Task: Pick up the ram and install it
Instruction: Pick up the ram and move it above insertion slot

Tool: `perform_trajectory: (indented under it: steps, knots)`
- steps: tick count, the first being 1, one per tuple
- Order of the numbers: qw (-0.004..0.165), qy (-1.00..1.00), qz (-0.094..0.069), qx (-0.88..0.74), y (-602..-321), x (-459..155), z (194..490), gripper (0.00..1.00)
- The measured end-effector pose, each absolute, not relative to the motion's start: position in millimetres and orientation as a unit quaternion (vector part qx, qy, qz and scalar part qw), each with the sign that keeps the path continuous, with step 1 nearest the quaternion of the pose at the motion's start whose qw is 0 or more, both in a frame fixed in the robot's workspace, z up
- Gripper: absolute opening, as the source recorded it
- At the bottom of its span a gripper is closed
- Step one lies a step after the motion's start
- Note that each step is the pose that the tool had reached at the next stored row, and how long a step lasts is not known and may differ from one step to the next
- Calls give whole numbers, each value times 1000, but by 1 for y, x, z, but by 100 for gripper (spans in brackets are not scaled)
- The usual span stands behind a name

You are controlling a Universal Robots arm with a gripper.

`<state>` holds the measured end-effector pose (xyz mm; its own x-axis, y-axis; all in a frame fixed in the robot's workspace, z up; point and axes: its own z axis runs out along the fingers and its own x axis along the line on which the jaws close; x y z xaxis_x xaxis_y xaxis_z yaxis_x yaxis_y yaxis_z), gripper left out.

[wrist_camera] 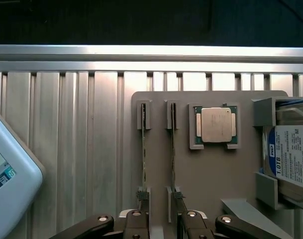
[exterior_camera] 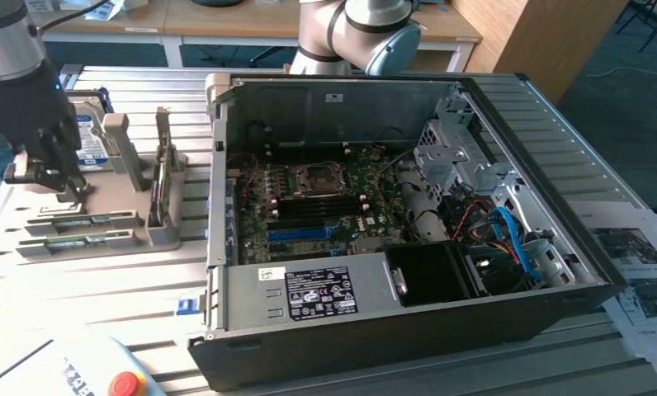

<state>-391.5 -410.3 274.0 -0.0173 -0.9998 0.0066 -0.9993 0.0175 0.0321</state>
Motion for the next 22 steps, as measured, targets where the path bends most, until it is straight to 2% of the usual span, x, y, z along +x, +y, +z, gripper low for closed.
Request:
perform_trajectory:
  steps: [22]
  knots:
    - [13,-713,-9,701,-421,-392,269,31]
